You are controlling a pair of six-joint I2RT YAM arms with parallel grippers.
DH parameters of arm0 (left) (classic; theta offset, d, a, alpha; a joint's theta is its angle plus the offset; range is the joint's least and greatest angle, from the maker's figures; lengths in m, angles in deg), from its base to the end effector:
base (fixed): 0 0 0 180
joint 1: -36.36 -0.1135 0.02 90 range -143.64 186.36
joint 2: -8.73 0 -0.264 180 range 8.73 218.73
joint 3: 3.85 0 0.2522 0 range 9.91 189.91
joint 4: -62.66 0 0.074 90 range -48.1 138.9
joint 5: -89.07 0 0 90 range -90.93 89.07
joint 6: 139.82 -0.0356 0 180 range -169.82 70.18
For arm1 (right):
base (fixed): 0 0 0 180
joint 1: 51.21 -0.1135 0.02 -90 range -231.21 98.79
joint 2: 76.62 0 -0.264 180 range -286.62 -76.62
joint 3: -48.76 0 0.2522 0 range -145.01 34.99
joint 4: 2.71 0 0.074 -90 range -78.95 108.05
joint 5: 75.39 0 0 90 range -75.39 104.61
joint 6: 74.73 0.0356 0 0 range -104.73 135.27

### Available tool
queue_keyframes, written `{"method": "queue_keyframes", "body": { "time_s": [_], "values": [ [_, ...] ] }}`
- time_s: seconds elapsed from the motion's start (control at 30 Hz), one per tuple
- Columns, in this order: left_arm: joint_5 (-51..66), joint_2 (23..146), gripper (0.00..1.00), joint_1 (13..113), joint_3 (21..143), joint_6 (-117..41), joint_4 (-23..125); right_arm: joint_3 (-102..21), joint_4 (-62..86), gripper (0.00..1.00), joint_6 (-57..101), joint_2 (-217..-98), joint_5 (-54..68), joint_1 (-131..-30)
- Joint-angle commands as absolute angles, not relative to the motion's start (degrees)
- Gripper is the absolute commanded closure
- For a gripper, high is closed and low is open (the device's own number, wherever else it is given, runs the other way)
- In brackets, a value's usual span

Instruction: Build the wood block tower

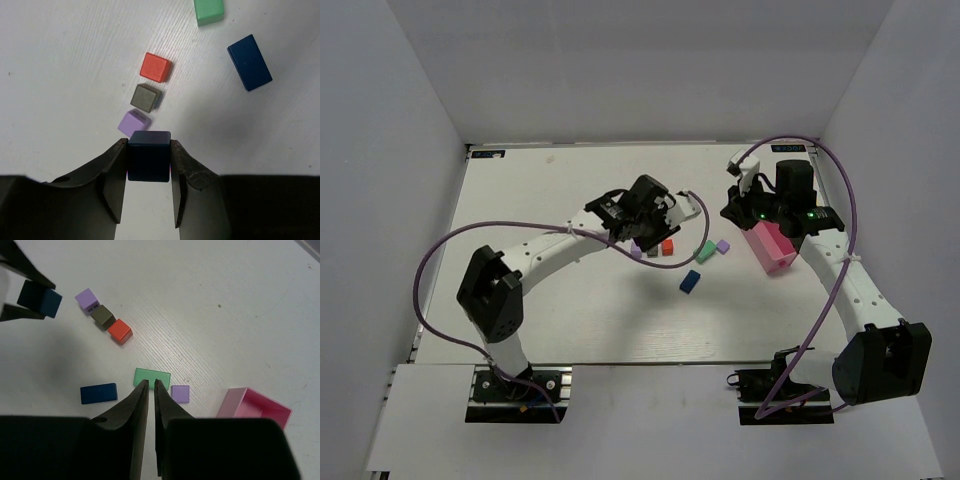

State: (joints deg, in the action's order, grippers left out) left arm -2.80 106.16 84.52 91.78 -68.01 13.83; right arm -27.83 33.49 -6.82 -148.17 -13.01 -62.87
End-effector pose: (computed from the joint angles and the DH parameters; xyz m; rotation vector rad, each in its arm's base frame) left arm 0.2515 -0.2791 0.2826 1.3358 2.0695 -0.1890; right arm 0.2689 0.0723 0.3315 -0.8675 1.8802 0.3969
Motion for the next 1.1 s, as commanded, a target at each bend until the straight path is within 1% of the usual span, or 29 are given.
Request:
{"method": "queue_keyframes", "body": {
  "time_s": [0.0,0.2,0.37,0.43,0.67,0.9,1.07],
  "values": [
    [8.28,108.73,1.0,81.8,99.1,-79.23,9.53,-28.2,34.17,0.85,-9.51,-147.2,-15.98,-63.33],
    [18.38,115.77,1.0,76.79,107.29,-88.64,4.61,-28.02,33.99,0.85,-10.57,-146.58,-16.33,-63.51],
    [22.88,122.62,1.0,73.98,113.0,-92.96,0.39,-27.5,33.64,0.85,-10.57,-145.79,-17.21,-63.6],
    [24.3,123.16,1.0,73.97,113.62,-95.24,-0.84,-27.41,33.38,0.85,-10.66,-145.52,-17.21,-63.69],
    [25.79,123.26,1.0,72.92,109.85,-101.31,-1.38,-27.23,33.46,0.85,-10.92,-146.05,-16.77,-63.95],
    [25.79,121.4,1.0,72.39,105.63,-102.55,2.13,-27.23,33.37,0.85,-10.92,-146.05,-16.59,-63.95],
    [25.79,120.88,0.95,71.78,104.84,-102.55,4.24,-27.23,33.29,0.85,-10.92,-146.14,-16.33,-63.95]
  ]
}}
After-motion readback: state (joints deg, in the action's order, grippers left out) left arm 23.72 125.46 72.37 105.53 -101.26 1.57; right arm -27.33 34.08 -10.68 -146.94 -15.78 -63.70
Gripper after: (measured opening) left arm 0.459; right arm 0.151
